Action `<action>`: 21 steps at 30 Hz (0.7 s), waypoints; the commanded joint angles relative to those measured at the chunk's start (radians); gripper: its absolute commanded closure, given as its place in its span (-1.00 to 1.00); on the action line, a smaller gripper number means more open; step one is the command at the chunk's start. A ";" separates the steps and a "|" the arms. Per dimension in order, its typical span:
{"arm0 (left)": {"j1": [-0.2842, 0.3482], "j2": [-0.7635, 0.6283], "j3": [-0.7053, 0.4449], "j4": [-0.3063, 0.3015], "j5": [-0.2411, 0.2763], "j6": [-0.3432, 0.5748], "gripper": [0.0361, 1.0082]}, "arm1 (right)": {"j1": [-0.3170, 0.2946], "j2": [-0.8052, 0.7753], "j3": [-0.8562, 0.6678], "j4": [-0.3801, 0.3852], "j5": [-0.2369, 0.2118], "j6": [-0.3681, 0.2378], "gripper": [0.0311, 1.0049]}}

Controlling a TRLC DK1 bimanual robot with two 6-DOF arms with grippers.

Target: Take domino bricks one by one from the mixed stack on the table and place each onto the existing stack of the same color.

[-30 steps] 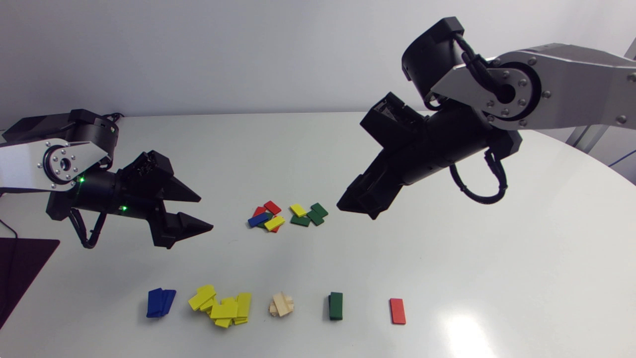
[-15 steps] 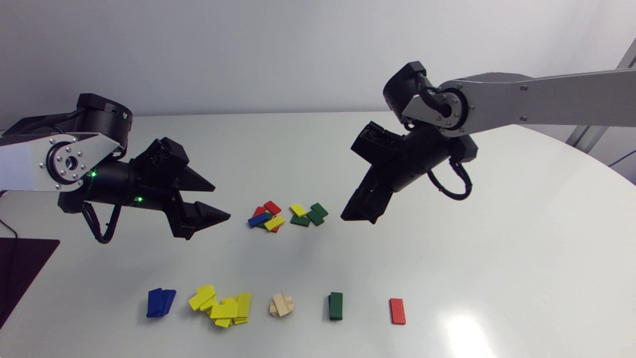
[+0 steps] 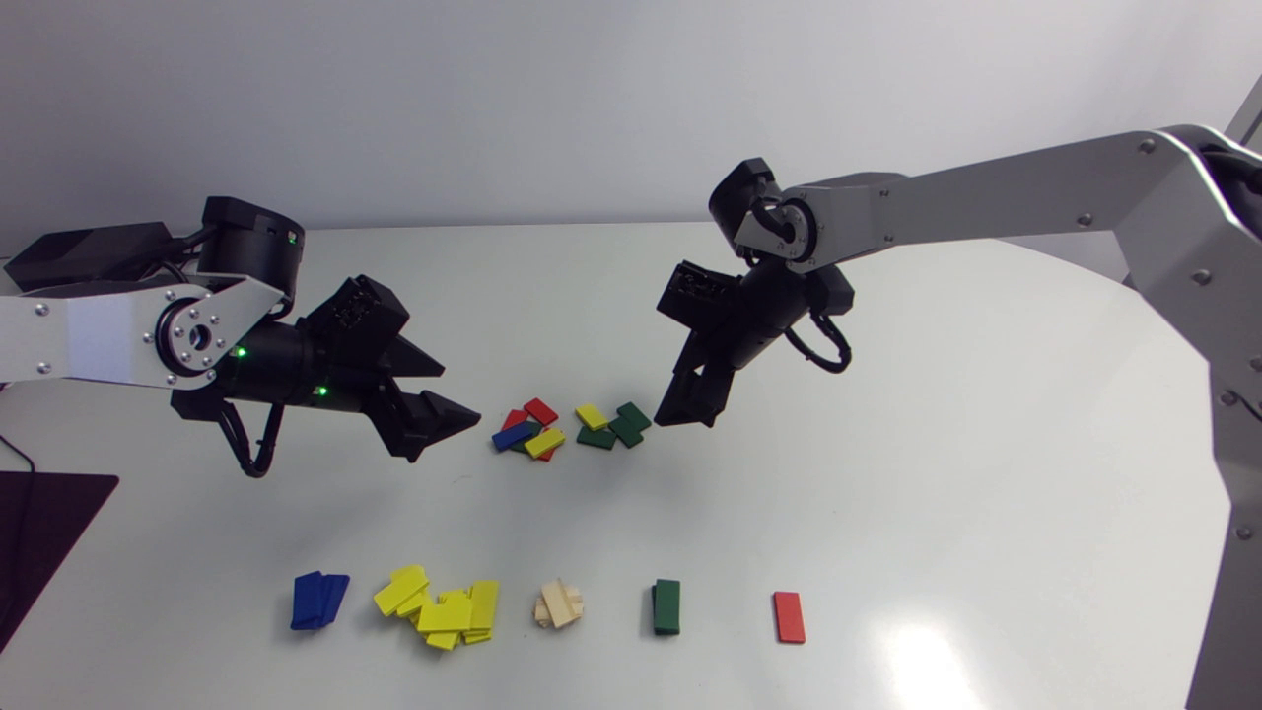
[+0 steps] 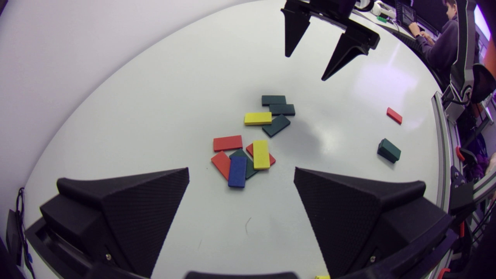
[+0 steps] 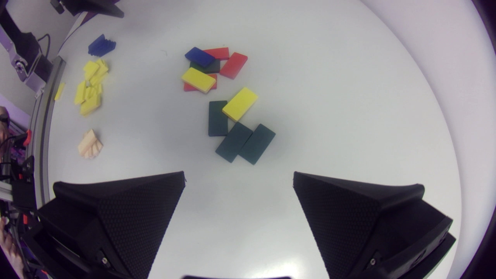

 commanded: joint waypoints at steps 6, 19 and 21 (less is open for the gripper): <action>-0.049 0.036 -0.016 0.041 -0.057 -0.076 -0.91 | 0.020 0.072 0.059 -0.032 -0.013 -0.187 -0.95; -0.072 0.012 -0.010 0.033 -0.068 -0.125 -0.91 | 0.031 0.217 0.291 -0.271 -0.069 -0.389 -0.95; -0.078 0.007 -0.010 0.027 -0.068 -0.127 -0.91 | 0.031 0.232 0.315 -0.287 -0.079 -0.400 -0.95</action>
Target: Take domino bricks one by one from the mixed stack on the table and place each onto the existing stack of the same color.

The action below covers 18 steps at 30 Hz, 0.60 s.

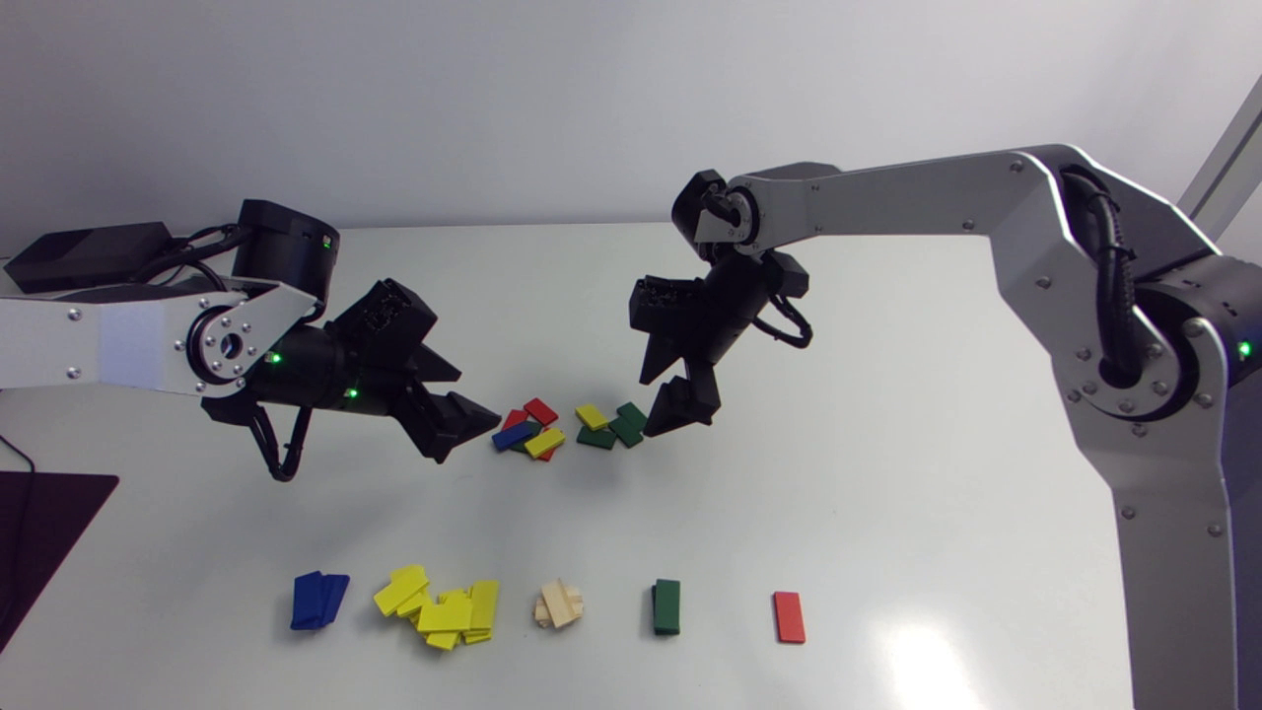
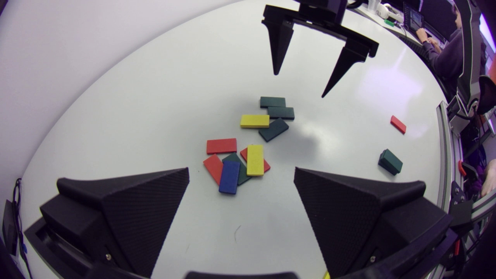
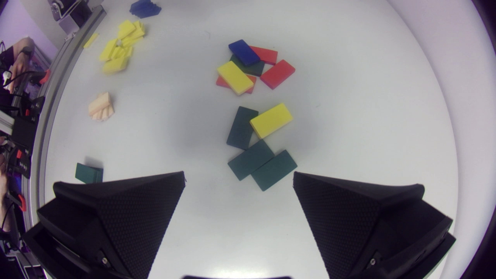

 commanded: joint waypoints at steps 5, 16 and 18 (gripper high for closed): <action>-0.023 -0.011 -0.006 -0.008 -0.008 -0.044 -0.91 | 0.007 0.085 0.101 -0.087 -0.025 -0.095 -0.95; -0.049 -0.017 -0.012 -0.013 -0.023 -0.069 -0.91 | 0.026 0.157 0.183 -0.131 -0.013 -0.121 -0.95; -0.051 -0.013 -0.015 -0.011 -0.023 -0.073 -0.91 | 0.029 0.162 0.186 -0.123 -0.010 -0.121 -0.95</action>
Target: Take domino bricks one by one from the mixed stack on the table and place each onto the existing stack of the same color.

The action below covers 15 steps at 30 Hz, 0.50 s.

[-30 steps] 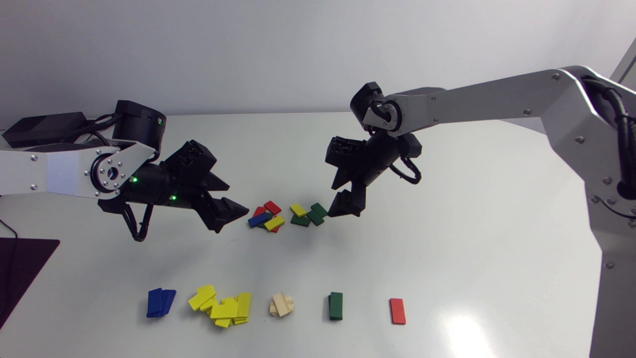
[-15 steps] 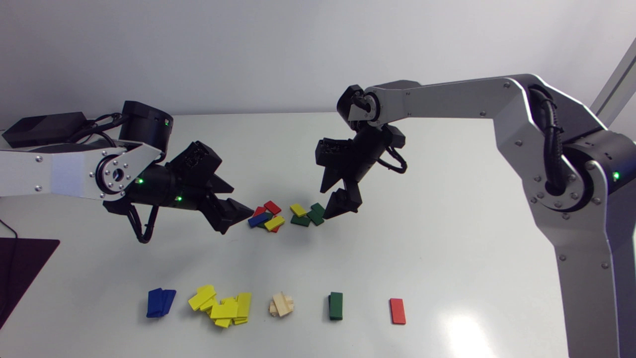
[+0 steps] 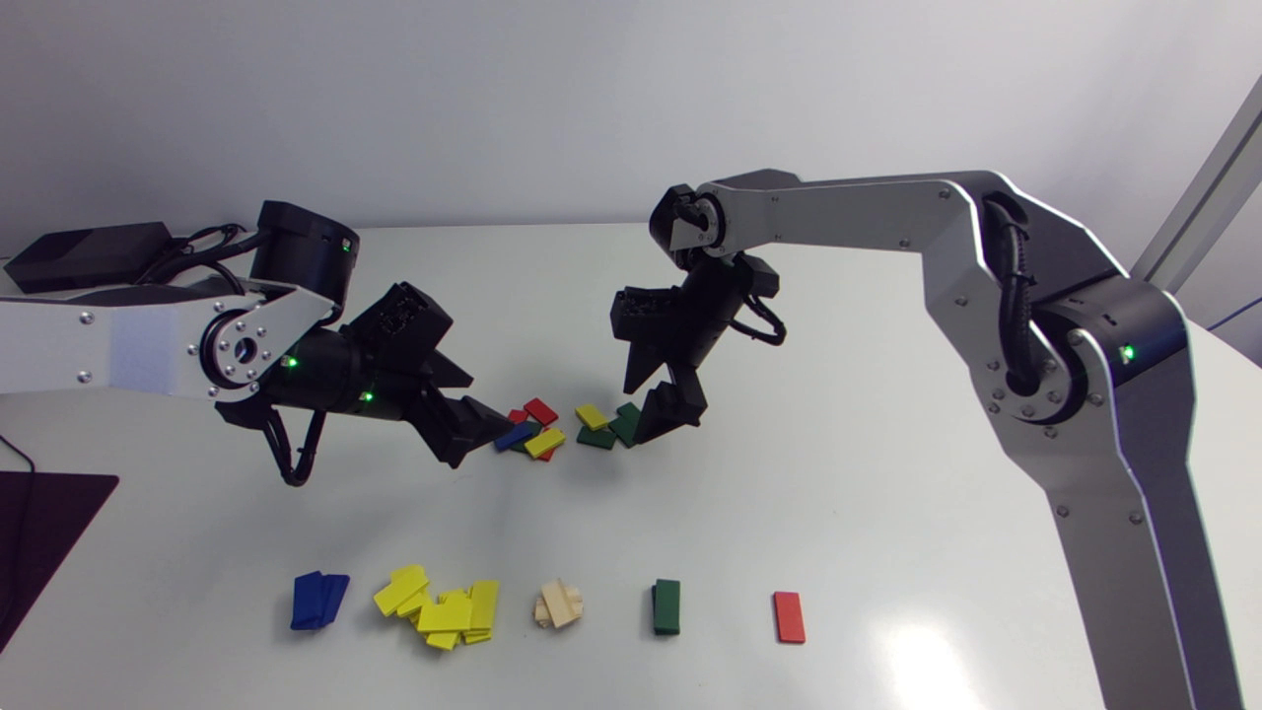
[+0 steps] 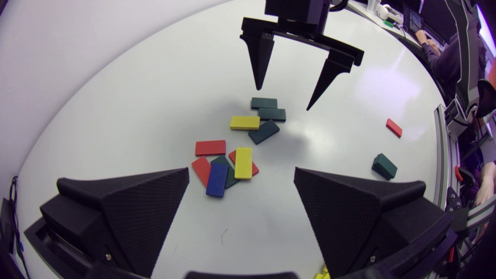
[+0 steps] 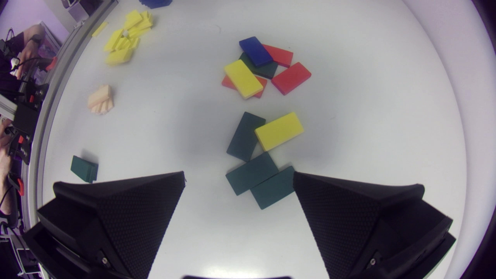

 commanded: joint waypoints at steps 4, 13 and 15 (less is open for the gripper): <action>-0.007 -0.008 -0.032 0.004 -0.005 -0.036 -0.91 | 0.016 0.042 0.012 0.018 0.024 -0.030 -0.95; 0.044 0.006 -0.054 0.029 -0.012 -0.036 -0.91 | 0.022 0.077 0.047 0.018 0.051 -0.030 -0.95; 0.048 0.006 -0.060 0.029 -0.012 -0.035 -0.90 | 0.025 0.085 0.052 0.018 0.056 -0.030 -0.95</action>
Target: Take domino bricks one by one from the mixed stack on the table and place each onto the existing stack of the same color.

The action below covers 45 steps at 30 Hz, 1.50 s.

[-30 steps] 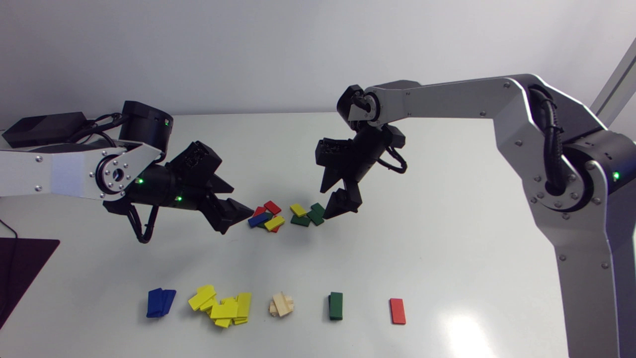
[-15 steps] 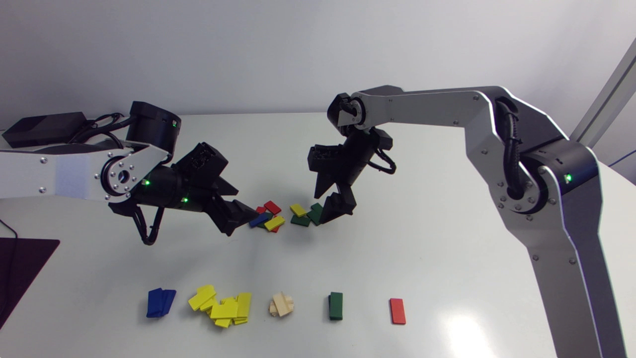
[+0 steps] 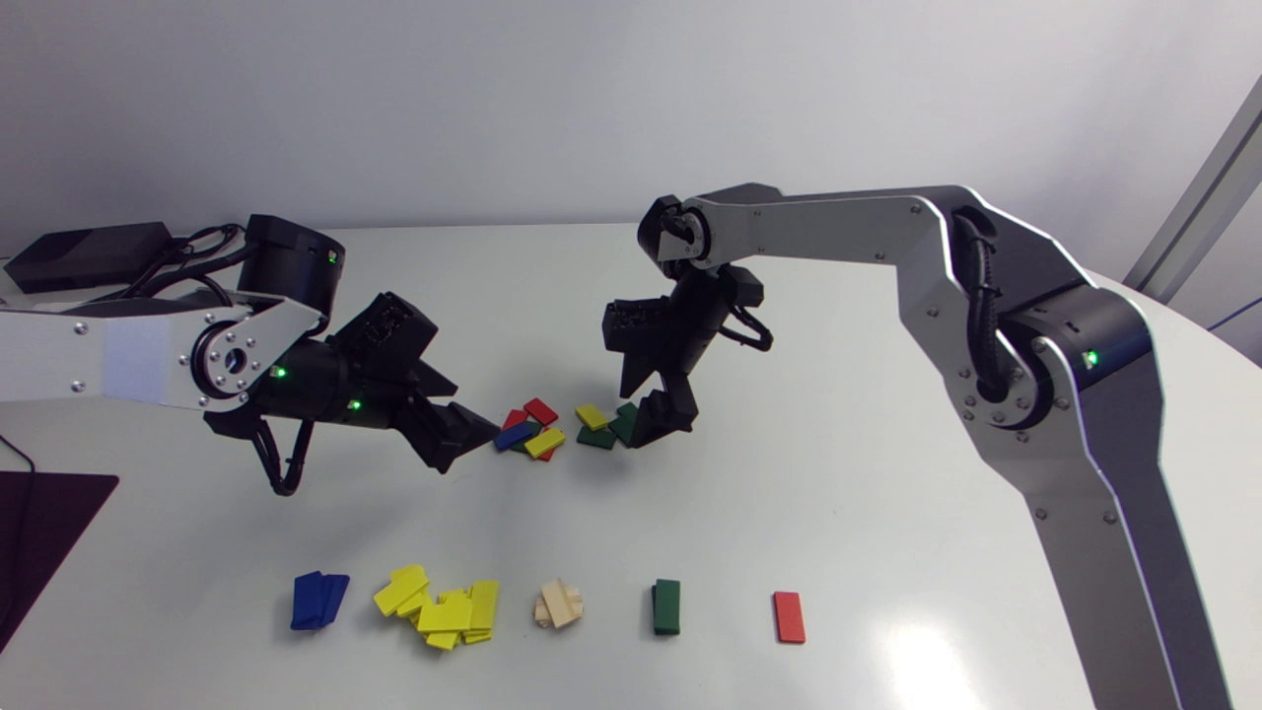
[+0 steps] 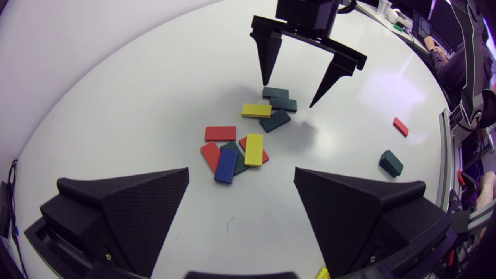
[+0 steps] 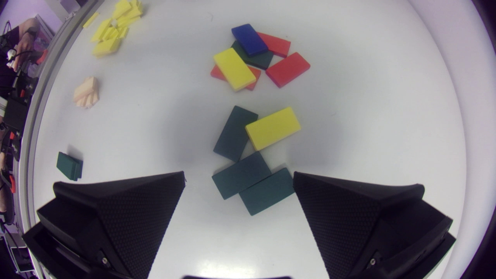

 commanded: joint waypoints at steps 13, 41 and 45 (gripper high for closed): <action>0.018 0.005 -0.030 0.016 -0.004 -0.013 -0.91 | 0.005 0.100 0.119 -0.065 0.012 -0.044 -0.95; 0.038 0.020 -0.039 0.034 0.003 -0.005 -0.91 | 0.011 0.045 0.050 -0.162 0.029 -0.064 -0.95; 0.038 0.020 -0.044 0.038 0.003 -0.005 -0.91 | 0.027 -0.012 -0.042 -0.125 0.034 -0.061 -0.95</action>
